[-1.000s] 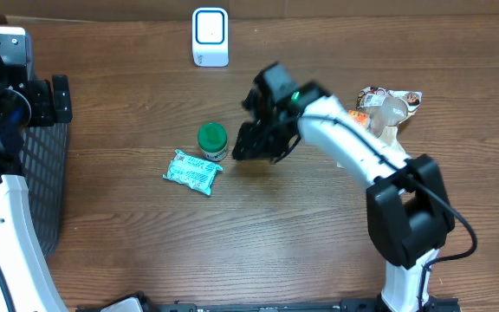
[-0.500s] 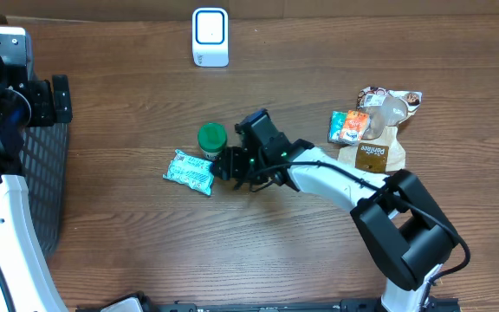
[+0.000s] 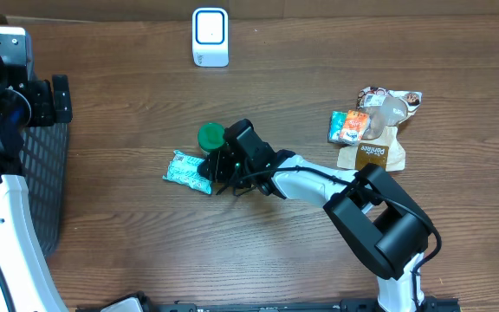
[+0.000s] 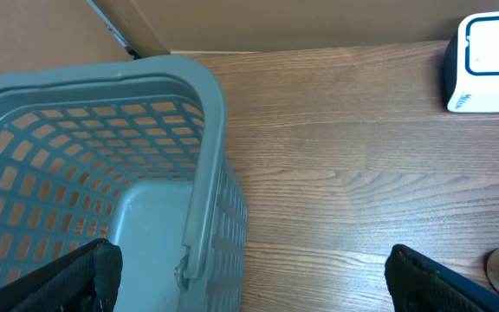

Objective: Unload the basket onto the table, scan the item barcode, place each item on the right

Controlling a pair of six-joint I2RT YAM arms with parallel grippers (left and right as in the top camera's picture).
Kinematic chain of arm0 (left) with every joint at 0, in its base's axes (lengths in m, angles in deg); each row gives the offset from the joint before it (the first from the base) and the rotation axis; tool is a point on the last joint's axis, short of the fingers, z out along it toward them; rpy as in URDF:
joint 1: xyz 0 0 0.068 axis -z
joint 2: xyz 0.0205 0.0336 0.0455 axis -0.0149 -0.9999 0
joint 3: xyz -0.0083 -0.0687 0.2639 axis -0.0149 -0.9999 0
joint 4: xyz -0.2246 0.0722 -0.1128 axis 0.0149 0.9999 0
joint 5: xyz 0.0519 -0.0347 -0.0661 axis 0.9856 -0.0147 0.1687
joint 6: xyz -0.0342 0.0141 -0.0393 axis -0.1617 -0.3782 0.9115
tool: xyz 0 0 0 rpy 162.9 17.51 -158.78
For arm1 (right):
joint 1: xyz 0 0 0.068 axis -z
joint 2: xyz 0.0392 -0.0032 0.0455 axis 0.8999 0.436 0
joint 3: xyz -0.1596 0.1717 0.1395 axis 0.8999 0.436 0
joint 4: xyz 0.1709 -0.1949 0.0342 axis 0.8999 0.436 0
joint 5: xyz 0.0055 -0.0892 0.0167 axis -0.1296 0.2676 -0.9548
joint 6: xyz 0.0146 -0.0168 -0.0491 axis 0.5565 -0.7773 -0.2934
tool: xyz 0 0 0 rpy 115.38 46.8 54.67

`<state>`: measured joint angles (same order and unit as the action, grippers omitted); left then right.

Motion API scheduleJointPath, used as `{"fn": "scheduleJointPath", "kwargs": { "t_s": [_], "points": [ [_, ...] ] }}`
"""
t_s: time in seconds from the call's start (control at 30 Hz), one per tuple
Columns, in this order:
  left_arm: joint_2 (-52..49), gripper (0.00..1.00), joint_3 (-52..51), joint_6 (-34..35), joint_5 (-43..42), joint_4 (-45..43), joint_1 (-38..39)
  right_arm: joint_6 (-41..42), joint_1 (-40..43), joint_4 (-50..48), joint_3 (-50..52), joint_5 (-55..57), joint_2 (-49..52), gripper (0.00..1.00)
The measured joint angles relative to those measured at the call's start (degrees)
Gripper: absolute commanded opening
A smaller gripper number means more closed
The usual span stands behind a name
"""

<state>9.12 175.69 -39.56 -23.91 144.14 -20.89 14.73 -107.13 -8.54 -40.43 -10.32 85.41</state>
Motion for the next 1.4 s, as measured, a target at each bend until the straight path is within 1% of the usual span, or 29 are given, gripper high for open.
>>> {"fn": "scheduleJointPath", "kwargs": {
  "t_s": [0.07, 0.13, 0.17, 0.27, 0.4, 0.53, 0.67, 0.73, 0.87, 1.0, 1.03, 1.1, 1.13, 1.2, 1.23, 1.27, 1.33, 1.4],
  "points": [
    [0.0, 0.99, 0.0, 0.0, 0.0, 0.0, 0.0, 0.5, -0.35, -0.44, 0.0, 0.2, 0.28, 0.39],
    [0.0, 1.0, 0.0, 0.0, 0.0, 0.0, 0.0, 0.83, -0.61, -0.17, 0.0, 0.61, 0.37, 0.27],
    [0.0, 0.99, 0.0, 0.0, 0.02, 0.0, 0.0, 0.76, -0.7, 0.2, 0.0, 0.72, 0.42, 0.24],
    [0.0, 1.0, 0.0, 0.0, 0.0, -0.02, 0.0, -0.76, -0.87, 2.32, -0.24, 0.24, 0.61, 0.16],
    [0.0, 1.0, 0.0, 0.0, 0.02, 0.0, 0.0, -4.11, -0.09, 9.25, -2.75, -2.29, 0.59, 0.05],
    [0.0, 0.99, 0.0, 0.0, 0.0, -0.02, 0.0, -9.51, 1.01, 17.49, -4.11, -3.98, -0.81, 0.04],
    [0.0, 1.0, 0.0, 0.0, 0.02, 0.0, 0.0, -17.68, 1.38, 26.01, -4.13, -2.36, -4.37, 0.04],
    [0.0, 1.0, 0.0, 0.0, 0.0, 0.0, 0.0, -23.3, 1.55, 31.12, -4.11, 0.24, -6.71, 0.04],
    [0.0, 1.0, 0.0, 0.0, 0.0, 0.0, 0.0, -32.72, 2.29, 37.13, -4.11, 6.67, -10.32, 0.04],
    [0.0, 1.0, 0.0, 0.0, 0.0, -0.02, 0.0, -41.44, 3.67, 37.77, -4.11, 14.47, -11.04, 0.04],
    [0.0, 1.0, 0.0, 0.0, 0.0, 0.0, 0.0, -42.95, 4.07, 36.65, -4.11, 16.33, -11.04, 0.07],
    [0.0, 1.0, 0.0, 0.0, 0.0, 0.0, 0.0, -45.48, 5.35, 33.38, -4.11, 20.13, -11.04, 0.37],
    [0.0, 1.0, 0.0, 0.0, 0.0, -0.02, 0.0, -46.62, 6.69, 31.28, -4.11, 22.38, -11.04, 0.4],
    [0.0, 1.0, 0.0, 0.0, 0.0, 0.0, 0.0, -47.1, 8.83, 29.22, -4.11, 23.98, -11.04, 0.5],
    [0.0, 0.99, 0.0, 0.0, 0.0, 0.0, 0.0, -47.1, 9.86, 28.7, -4.11, 24.17, -11.04, 0.54],
    [0.0, 1.0, 0.0, 0.0, 0.0, -0.02, 0.0, -47.41, 11.28, 28.96, -4.22, 24.13, -11.04, 0.55],
    [0.0, 1.0, 0.0, 0.0, 0.0, -0.02, 0.0, -47.36, 13.68, 30.99, -4.87, 22.49, -11.04, 0.55],
    [0.0, 0.99, 0.0, 0.0, 0.02, 0.0, 0.0, -46.99, 15.8, 34.16, -6.67, 19.08, -11.04, 0.52]
  ]
}}
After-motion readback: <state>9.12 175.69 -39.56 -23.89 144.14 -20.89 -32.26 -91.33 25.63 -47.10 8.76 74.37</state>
